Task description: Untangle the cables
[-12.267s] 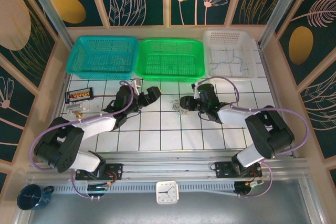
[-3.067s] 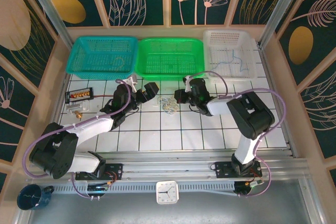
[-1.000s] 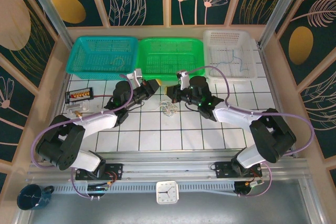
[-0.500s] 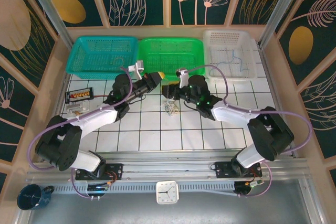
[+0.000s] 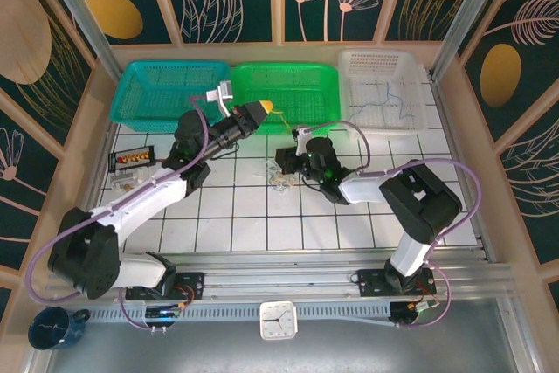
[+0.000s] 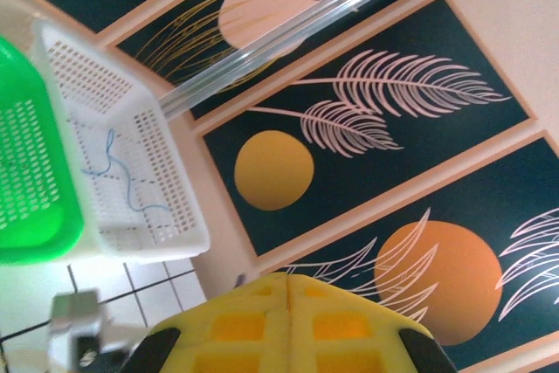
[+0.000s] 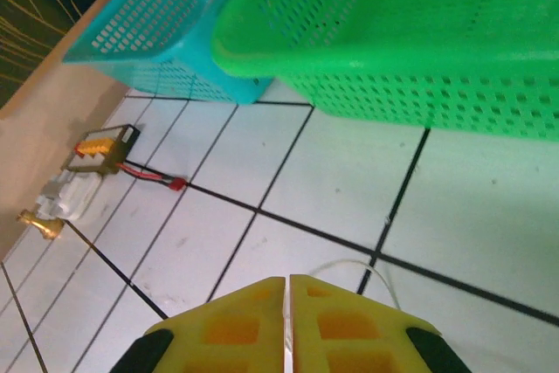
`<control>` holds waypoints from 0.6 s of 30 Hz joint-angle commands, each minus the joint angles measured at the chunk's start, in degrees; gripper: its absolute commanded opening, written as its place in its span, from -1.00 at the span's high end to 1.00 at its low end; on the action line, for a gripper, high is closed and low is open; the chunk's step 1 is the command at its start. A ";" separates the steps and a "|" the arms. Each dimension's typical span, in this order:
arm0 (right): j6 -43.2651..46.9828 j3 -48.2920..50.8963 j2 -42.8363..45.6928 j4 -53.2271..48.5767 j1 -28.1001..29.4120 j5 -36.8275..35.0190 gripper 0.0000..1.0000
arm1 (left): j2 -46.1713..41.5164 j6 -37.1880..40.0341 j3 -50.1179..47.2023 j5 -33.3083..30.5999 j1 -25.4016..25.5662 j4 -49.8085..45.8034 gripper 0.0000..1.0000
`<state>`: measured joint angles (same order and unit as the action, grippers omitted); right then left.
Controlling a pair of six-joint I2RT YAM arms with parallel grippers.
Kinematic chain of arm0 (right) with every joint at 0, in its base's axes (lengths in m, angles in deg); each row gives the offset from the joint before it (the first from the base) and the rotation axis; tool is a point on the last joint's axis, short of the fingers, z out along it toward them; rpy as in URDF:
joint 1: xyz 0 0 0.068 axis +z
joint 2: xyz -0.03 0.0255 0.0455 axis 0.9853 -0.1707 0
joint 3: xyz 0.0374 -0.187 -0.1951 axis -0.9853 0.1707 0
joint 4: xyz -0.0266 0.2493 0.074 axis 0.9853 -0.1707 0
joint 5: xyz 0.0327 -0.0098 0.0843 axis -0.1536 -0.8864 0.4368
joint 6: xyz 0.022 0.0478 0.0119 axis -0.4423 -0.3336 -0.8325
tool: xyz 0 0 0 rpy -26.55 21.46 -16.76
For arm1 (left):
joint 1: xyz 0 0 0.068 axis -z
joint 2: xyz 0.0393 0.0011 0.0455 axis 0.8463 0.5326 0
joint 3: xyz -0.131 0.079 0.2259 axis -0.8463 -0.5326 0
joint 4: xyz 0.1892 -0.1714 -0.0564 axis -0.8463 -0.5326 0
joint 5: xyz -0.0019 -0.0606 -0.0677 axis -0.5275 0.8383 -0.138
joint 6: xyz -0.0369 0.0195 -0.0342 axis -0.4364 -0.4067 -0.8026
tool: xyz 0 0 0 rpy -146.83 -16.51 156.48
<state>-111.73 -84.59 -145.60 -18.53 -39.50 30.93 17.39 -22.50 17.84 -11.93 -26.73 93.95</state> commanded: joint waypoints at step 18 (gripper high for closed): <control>-0.31 3.07 10.31 -3.98 0.89 -1.72 0.09 | 2.21 22.10 19.38 -10.01 -16.47 -23.30 1.00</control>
<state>-113.28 -81.20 -138.85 -19.89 -39.13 29.79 17.63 -6.67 34.67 -19.14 -40.93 75.55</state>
